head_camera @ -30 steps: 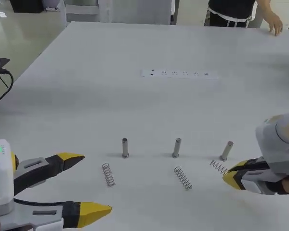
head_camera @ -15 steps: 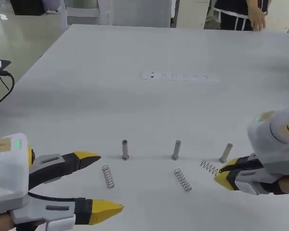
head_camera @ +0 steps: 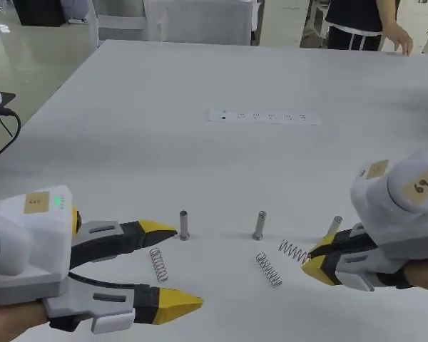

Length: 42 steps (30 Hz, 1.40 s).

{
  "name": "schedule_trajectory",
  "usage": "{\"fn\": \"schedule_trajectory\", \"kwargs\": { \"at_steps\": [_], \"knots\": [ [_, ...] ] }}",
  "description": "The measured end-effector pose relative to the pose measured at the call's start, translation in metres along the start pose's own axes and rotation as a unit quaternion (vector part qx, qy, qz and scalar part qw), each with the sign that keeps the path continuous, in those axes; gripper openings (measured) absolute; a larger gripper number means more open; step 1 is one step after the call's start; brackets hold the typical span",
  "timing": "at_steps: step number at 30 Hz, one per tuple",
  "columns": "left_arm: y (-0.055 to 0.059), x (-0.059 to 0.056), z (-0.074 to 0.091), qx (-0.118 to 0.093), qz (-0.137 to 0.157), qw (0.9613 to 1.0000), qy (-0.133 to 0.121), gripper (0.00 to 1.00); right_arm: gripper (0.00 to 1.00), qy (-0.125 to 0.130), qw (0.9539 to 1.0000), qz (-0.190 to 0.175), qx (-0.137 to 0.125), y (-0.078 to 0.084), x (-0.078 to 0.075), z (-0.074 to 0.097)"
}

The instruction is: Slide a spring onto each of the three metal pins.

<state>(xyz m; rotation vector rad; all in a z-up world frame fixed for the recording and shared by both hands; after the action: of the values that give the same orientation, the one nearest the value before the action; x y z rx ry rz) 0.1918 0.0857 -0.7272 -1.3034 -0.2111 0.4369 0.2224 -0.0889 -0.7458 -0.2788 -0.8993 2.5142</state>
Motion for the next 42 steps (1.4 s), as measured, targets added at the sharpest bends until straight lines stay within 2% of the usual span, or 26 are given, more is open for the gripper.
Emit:
{"fn": "schedule_trajectory", "kwargs": {
  "at_steps": [9,14,21,28,34,37,42],
  "knots": [
    [-0.006,-0.006,-0.006,0.002,-0.003,0.9995,0.031,0.46,0.08,-0.019,0.9994,0.029,-0.004,-0.015,0.012,0.001],
    [-0.01,-0.007,-0.007,0.002,-0.009,0.9991,0.042,0.43,0.08,-0.042,0.9982,0.042,-0.013,-0.025,0.021,0.003],
    [-0.018,-0.011,-0.013,0.005,-0.023,0.998,0.058,0.37,0.08,-0.062,0.9948,0.08,-0.014,-0.035,0.034,0.003],
    [-0.02,-0.016,-0.018,0.005,-0.033,0.9968,0.073,0.32,0.08,-0.081,0.9908,0.107,-0.017,-0.042,0.045,0.004],
    [-0.022,-0.019,-0.021,0.004,-0.032,0.996,0.083,0.28,0.08,-0.097,0.9869,0.127,-0.021,-0.046,0.053,0.005],
    [-0.025,-0.022,-0.022,-0.002,-0.031,0.9954,0.091,0.24,0.08,-0.106,0.9846,0.137,-0.023,-0.049,0.058,0.005],
    [-0.024,-0.025,-0.024,0.001,-0.029,0.9946,0.1,0.21,0.08,-0.116,0.9812,0.152,-0.03,-0.052,0.063,0.005]
  ]
}}
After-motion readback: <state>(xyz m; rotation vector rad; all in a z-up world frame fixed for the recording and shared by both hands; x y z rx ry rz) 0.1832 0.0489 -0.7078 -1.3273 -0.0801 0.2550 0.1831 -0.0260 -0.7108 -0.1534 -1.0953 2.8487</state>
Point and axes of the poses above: the centre of the closed fingertips' face, and the gripper's own axes: z roughly backward along the fingers, x roughly to its left, y roughly out of its underside, the point moved 4 cm from there along z, roughly backward along the fingers, and after that the axes turned 3 degrees about -x, right-handed, at the moved point
